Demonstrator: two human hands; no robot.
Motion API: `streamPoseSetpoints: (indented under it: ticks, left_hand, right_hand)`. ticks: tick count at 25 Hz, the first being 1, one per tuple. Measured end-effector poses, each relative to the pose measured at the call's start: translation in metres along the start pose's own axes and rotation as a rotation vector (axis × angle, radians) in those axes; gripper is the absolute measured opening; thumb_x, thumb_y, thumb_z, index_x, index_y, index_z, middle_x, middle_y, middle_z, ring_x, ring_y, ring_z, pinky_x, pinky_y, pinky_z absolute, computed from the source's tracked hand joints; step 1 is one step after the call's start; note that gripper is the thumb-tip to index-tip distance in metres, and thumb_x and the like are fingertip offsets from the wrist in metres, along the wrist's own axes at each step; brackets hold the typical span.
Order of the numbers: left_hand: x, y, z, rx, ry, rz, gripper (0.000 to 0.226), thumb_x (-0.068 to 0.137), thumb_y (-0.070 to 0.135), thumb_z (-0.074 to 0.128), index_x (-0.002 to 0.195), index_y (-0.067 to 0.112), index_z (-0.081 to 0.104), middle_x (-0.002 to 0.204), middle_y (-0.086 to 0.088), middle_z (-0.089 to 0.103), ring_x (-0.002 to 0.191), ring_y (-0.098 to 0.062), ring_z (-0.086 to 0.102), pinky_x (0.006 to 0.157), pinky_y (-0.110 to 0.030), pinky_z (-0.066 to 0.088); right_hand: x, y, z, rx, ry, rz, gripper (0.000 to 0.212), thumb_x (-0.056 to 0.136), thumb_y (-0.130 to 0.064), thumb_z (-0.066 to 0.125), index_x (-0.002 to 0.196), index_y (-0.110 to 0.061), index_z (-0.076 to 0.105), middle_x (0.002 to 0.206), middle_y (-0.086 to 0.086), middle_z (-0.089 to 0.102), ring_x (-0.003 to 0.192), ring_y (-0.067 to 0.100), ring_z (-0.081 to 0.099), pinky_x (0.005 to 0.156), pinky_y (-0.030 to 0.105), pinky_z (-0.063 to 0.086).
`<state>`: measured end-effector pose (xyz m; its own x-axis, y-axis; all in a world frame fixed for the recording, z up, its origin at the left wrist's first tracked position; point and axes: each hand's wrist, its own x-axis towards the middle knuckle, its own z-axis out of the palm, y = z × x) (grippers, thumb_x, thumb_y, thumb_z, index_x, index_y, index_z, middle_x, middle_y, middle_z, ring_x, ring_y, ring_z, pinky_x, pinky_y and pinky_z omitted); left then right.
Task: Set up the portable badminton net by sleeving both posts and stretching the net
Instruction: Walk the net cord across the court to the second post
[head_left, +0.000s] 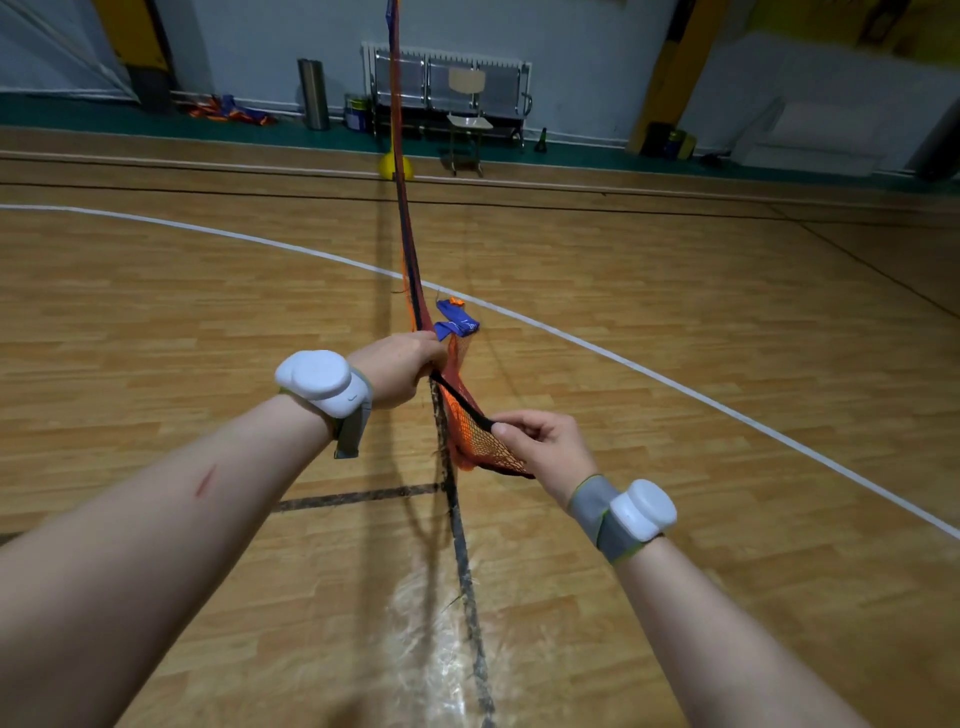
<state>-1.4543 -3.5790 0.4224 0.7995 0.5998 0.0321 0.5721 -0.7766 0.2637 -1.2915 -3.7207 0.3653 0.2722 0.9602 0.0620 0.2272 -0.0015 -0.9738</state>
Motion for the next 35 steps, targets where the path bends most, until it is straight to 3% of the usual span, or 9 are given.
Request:
streamPoseSetpoints:
  ticks: [6, 9, 12, 17, 23, 26, 29, 32, 35]
  left_hand:
    - [-0.013, 0.071, 0.021, -0.158, 0.016, 0.169, 0.028, 0.084, 0.001, 0.047, 0.103, 0.015, 0.061, 0.106, 0.001, 0.064, 0.1, -0.017, 0.057, 0.086, -0.035, 0.047]
    - [-0.026, 0.078, 0.02, -0.115, 0.007, 0.087, 0.023, 0.083, 0.009, 0.05, 0.099, 0.015, 0.064, 0.103, 0.0, 0.065, 0.095, -0.017, 0.058, 0.083, -0.034, 0.049]
    - [-0.042, 0.086, 0.024, -0.068, 0.008, 0.092, 0.014, 0.088, 0.022, 0.057, 0.095, 0.012, 0.064, 0.097, -0.001, 0.06, 0.092, -0.017, 0.054, 0.076, -0.027, 0.043]
    - [-0.059, 0.106, 0.028, -0.032, 0.151, 0.139, 0.01, 0.088, 0.017, 0.057, 0.091, 0.009, 0.063, 0.095, -0.003, 0.058, 0.095, -0.019, 0.051, 0.079, -0.033, 0.043]
    - [-0.078, 0.108, 0.013, -0.065, 0.25, 0.114, 0.005, 0.088, 0.011, 0.057, 0.088, 0.008, 0.061, 0.087, 0.002, 0.052, 0.086, -0.014, 0.045, 0.074, -0.024, 0.036]
    - [-0.087, 0.1, 0.006, -0.047, 0.253, 0.105, 0.006, 0.087, 0.009, 0.057, 0.088, 0.01, 0.062, 0.086, 0.007, 0.048, 0.084, -0.008, 0.041, 0.073, -0.022, 0.035]
    - [-0.097, 0.088, 0.003, -0.03, 0.224, 0.071, 0.007, 0.088, 0.012, 0.056, 0.089, 0.008, 0.061, 0.088, 0.001, 0.053, 0.085, -0.011, 0.042, 0.076, -0.029, 0.04]
    - [-0.11, 0.069, 0.005, -0.007, 0.172, 0.019, 0.009, 0.09, 0.013, 0.054, 0.089, 0.007, 0.06, 0.092, -0.003, 0.056, 0.088, -0.016, 0.047, 0.077, -0.033, 0.042]
    - [-0.117, 0.056, 0.01, -0.007, 0.106, -0.019, 0.006, 0.09, 0.01, 0.052, 0.088, 0.009, 0.058, 0.091, 0.0, 0.053, 0.092, -0.02, 0.051, 0.079, -0.038, 0.045]
  right_hand:
    - [-0.023, -0.002, -0.009, -0.006, -0.038, -0.006, 0.021, 0.086, -0.002, 0.06, 0.105, -0.006, 0.068, 0.101, 0.022, 0.069, 0.083, 0.011, 0.058, 0.066, 0.009, 0.049]
    - [-0.031, 0.0, -0.018, 0.039, -0.067, -0.017, 0.022, 0.086, -0.003, 0.06, 0.094, -0.02, 0.072, 0.088, 0.008, 0.072, 0.078, 0.005, 0.059, 0.07, 0.016, 0.049]
    - [-0.04, 0.009, -0.025, 0.021, -0.071, -0.033, 0.026, 0.083, -0.006, 0.065, 0.078, -0.032, 0.067, 0.072, -0.009, 0.065, 0.064, -0.005, 0.057, 0.065, 0.012, 0.047]
    - [-0.057, 0.033, -0.026, -0.076, -0.083, 0.002, 0.022, 0.084, -0.011, 0.064, 0.074, -0.029, 0.057, 0.07, -0.011, 0.055, 0.057, -0.011, 0.051, 0.058, 0.005, 0.042]
    - [-0.074, 0.041, -0.014, -0.052, -0.111, 0.033, 0.018, 0.086, -0.002, 0.059, 0.079, -0.018, 0.053, 0.07, -0.006, 0.057, 0.055, -0.01, 0.055, 0.056, 0.004, 0.042]
    - [-0.08, 0.042, -0.01, -0.098, -0.105, 0.029, 0.011, 0.091, -0.011, 0.055, 0.082, -0.017, 0.052, 0.07, -0.011, 0.057, 0.059, -0.009, 0.055, 0.059, 0.002, 0.04]
    - [-0.09, 0.036, -0.001, -0.14, -0.03, 0.044, 0.01, 0.092, -0.017, 0.054, 0.082, -0.02, 0.053, 0.068, -0.013, 0.054, 0.061, -0.004, 0.051, 0.057, 0.004, 0.04]
    - [-0.107, 0.023, 0.013, -0.08, 0.007, 0.051, 0.013, 0.091, -0.013, 0.056, 0.088, -0.026, 0.058, 0.062, -0.005, 0.052, 0.054, 0.0, 0.05, 0.051, 0.009, 0.04]
    - [-0.127, 0.006, 0.018, -0.014, 0.024, 0.039, 0.011, 0.088, -0.006, 0.059, 0.09, -0.015, 0.066, 0.067, -0.003, 0.058, 0.053, -0.006, 0.053, 0.052, 0.007, 0.042]
